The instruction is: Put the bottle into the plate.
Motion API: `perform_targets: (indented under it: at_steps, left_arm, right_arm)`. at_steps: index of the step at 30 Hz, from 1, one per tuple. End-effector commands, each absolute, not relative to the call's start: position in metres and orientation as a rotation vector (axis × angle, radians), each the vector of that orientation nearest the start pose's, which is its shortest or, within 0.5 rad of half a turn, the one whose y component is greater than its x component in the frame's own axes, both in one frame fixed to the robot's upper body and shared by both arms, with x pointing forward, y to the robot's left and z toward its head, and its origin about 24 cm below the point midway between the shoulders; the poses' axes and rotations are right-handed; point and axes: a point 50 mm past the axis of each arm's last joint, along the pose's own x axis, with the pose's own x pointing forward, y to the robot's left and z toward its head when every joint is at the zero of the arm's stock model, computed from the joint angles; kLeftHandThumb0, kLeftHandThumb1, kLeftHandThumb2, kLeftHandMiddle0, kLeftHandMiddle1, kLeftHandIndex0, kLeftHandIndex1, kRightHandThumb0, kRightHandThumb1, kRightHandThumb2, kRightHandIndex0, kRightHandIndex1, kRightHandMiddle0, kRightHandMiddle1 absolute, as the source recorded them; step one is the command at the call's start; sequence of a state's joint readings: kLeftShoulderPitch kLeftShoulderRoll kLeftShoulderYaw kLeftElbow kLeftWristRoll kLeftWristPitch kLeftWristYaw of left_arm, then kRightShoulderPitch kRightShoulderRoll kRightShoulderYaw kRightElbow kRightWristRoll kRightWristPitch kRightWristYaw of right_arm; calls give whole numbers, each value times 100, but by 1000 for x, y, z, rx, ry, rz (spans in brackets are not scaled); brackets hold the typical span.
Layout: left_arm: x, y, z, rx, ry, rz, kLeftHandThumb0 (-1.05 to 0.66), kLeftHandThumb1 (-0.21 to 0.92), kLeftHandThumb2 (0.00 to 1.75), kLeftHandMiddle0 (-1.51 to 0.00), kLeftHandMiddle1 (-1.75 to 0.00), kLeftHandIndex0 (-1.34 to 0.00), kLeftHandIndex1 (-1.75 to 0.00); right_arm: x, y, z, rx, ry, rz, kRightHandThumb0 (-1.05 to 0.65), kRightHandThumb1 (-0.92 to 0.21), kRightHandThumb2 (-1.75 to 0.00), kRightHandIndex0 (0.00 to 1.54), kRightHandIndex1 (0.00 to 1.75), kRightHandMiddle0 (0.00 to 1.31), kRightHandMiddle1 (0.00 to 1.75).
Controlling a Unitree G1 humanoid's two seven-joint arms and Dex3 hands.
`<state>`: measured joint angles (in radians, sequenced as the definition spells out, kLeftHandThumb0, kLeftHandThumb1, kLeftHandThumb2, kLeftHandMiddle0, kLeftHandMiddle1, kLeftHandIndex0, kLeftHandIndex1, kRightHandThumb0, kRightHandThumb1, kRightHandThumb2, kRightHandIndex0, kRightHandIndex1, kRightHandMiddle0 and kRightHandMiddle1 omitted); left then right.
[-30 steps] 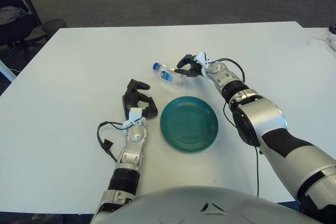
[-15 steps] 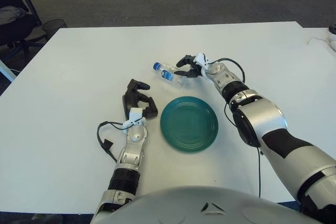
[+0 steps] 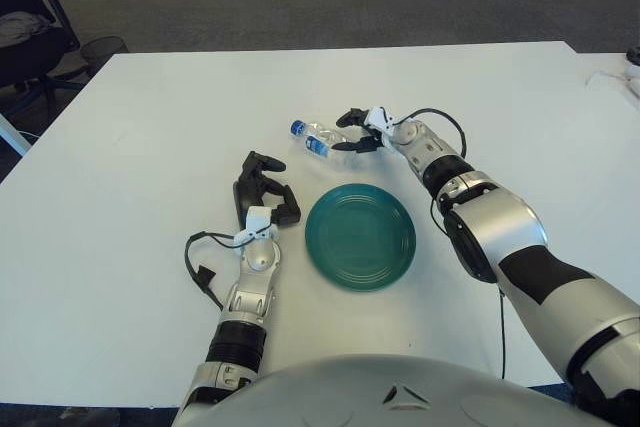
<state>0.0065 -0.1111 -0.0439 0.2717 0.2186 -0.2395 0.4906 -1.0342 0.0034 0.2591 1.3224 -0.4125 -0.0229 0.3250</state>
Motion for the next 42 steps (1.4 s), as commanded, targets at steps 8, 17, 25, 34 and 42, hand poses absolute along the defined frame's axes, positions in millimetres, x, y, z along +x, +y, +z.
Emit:
perform_targets:
  at_steps: [8, 17, 25, 34, 42]
  left_arm:
    - [233, 134, -9, 108, 85, 419, 0, -6, 175, -87, -174, -68, -175]
    - [234, 132, -9, 122, 97, 429, 0, -6, 175, -88, -175, -68, -175]
    - [235, 130, -10, 123, 104, 430, 0, -6, 175, -88, -175, -69, -174]
    - [236, 127, -11, 114, 114, 438, 0, -6, 175, -88, -175, -69, -174]
    - [236, 125, -12, 109, 106, 443, 0, -7, 175, -88, -175, -69, -174]
  right_arm:
    - [388, -48, 76, -793, 244, 573, -93, -92, -31, 27, 1, 0, 42]
    - [397, -34, 107, -825, 104, 497, -92, -92, -40, 19, 0, 0, 38]
    - [395, -17, 115, -792, 80, 514, -91, -92, -41, 10, 0, 0, 32]
    - [391, -4, 117, -763, 70, 536, -92, -92, -38, 7, 0, 0, 27]
    - [388, 9, 121, -750, 61, 580, -93, -92, -35, 5, 0, 0, 25]
